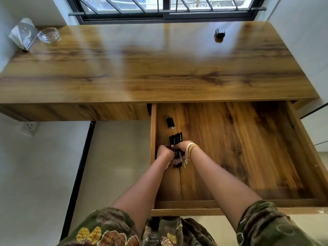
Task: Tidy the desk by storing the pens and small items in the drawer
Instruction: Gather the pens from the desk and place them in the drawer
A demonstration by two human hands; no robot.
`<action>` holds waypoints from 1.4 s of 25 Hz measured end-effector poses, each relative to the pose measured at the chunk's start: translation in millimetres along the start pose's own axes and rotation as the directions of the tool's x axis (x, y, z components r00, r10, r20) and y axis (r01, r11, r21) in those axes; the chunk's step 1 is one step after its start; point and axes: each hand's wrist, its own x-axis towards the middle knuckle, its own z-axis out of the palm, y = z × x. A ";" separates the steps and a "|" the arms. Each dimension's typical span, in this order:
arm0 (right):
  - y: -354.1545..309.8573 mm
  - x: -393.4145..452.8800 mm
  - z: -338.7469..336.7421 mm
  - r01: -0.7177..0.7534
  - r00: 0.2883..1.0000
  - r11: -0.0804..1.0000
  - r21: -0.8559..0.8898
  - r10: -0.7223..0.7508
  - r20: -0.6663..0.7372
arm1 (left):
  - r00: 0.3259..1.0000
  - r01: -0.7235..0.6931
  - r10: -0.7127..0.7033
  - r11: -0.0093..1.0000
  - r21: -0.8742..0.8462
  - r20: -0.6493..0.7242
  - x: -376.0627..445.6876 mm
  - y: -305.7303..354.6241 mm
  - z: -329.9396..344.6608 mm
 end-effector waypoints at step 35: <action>19.0 -44.4 -22.3 0.068 0.963 0.955 -0.290 -0.139 -0.233 | 0.951 -0.209 0.267 0.928 0.309 -0.159 -10.7 -8.3 11.9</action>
